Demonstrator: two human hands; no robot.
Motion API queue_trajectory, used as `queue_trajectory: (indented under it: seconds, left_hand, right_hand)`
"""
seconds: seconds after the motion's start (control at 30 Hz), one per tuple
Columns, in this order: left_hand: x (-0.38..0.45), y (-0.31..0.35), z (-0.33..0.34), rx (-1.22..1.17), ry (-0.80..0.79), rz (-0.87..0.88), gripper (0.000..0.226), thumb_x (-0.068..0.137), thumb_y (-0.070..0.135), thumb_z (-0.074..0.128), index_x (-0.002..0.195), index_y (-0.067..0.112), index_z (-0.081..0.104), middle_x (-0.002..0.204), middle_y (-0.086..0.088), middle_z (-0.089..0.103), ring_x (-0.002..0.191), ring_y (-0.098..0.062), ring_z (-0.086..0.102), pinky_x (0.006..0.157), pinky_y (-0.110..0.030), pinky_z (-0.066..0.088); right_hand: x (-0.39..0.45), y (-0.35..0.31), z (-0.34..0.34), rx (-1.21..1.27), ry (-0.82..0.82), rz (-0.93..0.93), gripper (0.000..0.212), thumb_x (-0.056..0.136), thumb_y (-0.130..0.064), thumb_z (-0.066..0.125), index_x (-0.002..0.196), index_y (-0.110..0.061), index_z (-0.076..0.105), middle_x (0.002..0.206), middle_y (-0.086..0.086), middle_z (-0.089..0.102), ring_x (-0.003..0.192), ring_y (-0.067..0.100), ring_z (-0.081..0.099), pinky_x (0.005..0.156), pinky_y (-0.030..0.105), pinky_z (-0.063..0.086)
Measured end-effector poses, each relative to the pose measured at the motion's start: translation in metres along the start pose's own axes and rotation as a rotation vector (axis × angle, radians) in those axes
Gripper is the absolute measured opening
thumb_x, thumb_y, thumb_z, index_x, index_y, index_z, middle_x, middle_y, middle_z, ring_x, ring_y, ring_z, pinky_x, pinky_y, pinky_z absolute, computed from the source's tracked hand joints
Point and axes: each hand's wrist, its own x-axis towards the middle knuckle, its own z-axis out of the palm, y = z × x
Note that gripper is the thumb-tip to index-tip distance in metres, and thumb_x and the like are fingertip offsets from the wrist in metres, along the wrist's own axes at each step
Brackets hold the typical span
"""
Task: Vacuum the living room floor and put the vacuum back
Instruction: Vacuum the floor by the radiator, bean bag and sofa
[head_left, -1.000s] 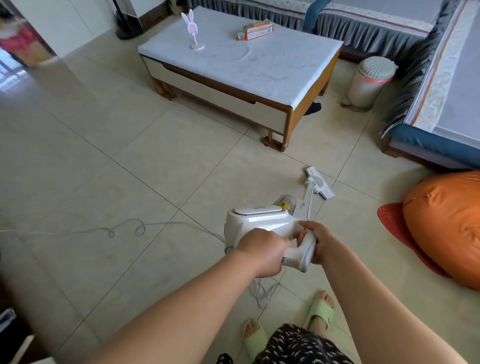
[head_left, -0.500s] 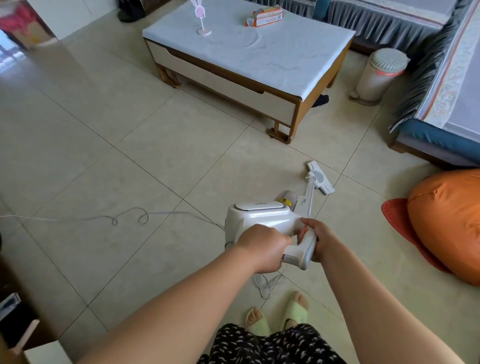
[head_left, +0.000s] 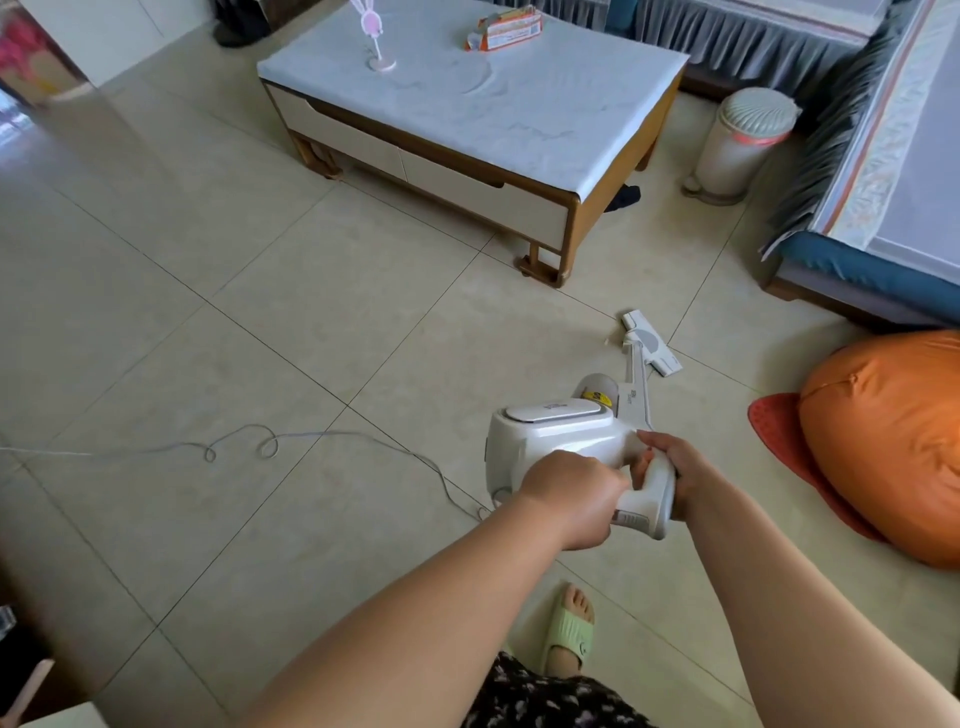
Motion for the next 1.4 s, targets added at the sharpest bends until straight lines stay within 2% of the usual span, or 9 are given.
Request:
queue_trajectory:
  seconds: [0.1, 0.23, 0.33, 0.57, 0.73, 0.83, 1.07, 1.2, 1.4]
  left_hand:
    - [-0.008, -0.011, -0.005, -0.001, 0.013, -0.015, 0.015, 0.083, 0.011, 0.054, 0.096, 0.019, 0.053, 0.079, -0.004, 0.051, 0.07, -0.027, 0.048, 0.062, -0.031, 0.036]
    - [-0.034, -0.034, -0.009, 0.045, 0.022, -0.027, 0.015, 0.083, 0.011, 0.054, 0.095, 0.02, 0.052, 0.084, -0.006, 0.059, 0.072, -0.028, 0.051, 0.061, -0.03, 0.035]
    - [-0.062, -0.055, -0.004, 0.047, 0.035, -0.042, 0.014, 0.084, 0.012, 0.054, 0.095, 0.02, 0.053, 0.08, -0.004, 0.054, 0.068, -0.026, 0.046, 0.06, -0.03, 0.034]
    - [-0.164, -0.134, 0.009, 0.086, 0.006, -0.029, 0.022, 0.084, 0.012, 0.053, 0.105, 0.019, 0.056, 0.094, -0.009, 0.064, 0.082, -0.032, 0.059, 0.061, -0.031, 0.033]
    - [-0.206, -0.164, 0.017, 0.09, -0.003, 0.0, 0.024, 0.085, 0.016, 0.054, 0.109, 0.02, 0.056, 0.096, -0.01, 0.065, 0.085, -0.034, 0.059, 0.062, -0.031, 0.032]
    - [-0.22, -0.179, 0.027, 0.099, -0.03, 0.031, 0.021, 0.084, 0.015, 0.054, 0.104, 0.018, 0.056, 0.094, -0.01, 0.064, 0.082, -0.033, 0.059, 0.061, -0.031, 0.033]
    - [-0.201, -0.178, 0.028, 0.062, 0.017, 0.035, 0.016, 0.084, 0.015, 0.055, 0.101, 0.016, 0.057, 0.093, -0.01, 0.063, 0.081, -0.032, 0.059, 0.062, -0.031, 0.035]
    - [-0.178, -0.177, 0.021, 0.052, 0.024, 0.061, 0.014, 0.085, 0.014, 0.055, 0.098, 0.017, 0.055, 0.093, -0.01, 0.063, 0.081, -0.033, 0.059, 0.063, -0.032, 0.036]
    - [-0.127, -0.153, 0.013, -0.039, 0.03, 0.018, 0.014, 0.084, 0.012, 0.054, 0.097, 0.017, 0.052, 0.093, -0.013, 0.064, 0.085, -0.036, 0.06, 0.063, -0.032, 0.036]
  right_hand:
    - [-0.006, 0.006, 0.014, 0.015, -0.021, -0.004, 0.016, 0.089, -0.019, 0.06, 0.081, -0.011, 0.049, 0.042, -0.002, 0.046, 0.032, 0.009, 0.044, 0.04, 0.015, 0.044]
    - [-0.014, 0.026, 0.045, 0.022, -0.041, -0.007, 0.018, 0.089, -0.018, 0.06, 0.077, -0.01, 0.048, 0.042, -0.002, 0.045, 0.032, 0.01, 0.044, 0.038, 0.015, 0.043]
    - [-0.019, 0.049, 0.073, -0.006, -0.053, -0.009, 0.02, 0.089, -0.018, 0.06, 0.075, -0.01, 0.047, 0.042, -0.002, 0.045, 0.03, 0.011, 0.044, 0.038, 0.015, 0.043]
    - [-0.024, 0.149, 0.16, 0.015, -0.075, 0.006, 0.019, 0.09, -0.018, 0.058, 0.076, -0.01, 0.049, 0.041, -0.001, 0.046, 0.03, 0.01, 0.043, 0.037, 0.015, 0.042]
    - [-0.03, 0.194, 0.191, 0.069, -0.087, -0.004, 0.022, 0.092, -0.017, 0.055, 0.073, -0.01, 0.047, 0.039, -0.001, 0.044, 0.028, 0.01, 0.042, 0.036, 0.014, 0.04]
    - [-0.031, 0.213, 0.197, 0.08, -0.062, -0.016, 0.02, 0.09, -0.017, 0.058, 0.074, -0.01, 0.049, 0.041, -0.001, 0.046, 0.03, 0.011, 0.042, 0.038, 0.014, 0.041]
    - [-0.026, 0.191, 0.189, 0.023, -0.02, -0.052, 0.025, 0.091, -0.017, 0.057, 0.07, -0.011, 0.046, 0.042, -0.001, 0.045, 0.031, 0.012, 0.043, 0.04, 0.014, 0.041]
    - [-0.011, 0.173, 0.182, 0.058, -0.031, -0.05, 0.02, 0.091, -0.018, 0.058, 0.077, -0.009, 0.047, 0.046, 0.0, 0.046, 0.032, 0.011, 0.045, 0.037, 0.017, 0.043]
    - [-0.002, 0.115, 0.163, -0.02, -0.024, -0.042, 0.02, 0.091, -0.017, 0.057, 0.075, -0.007, 0.048, 0.042, 0.001, 0.048, 0.03, 0.012, 0.046, 0.038, 0.016, 0.043]
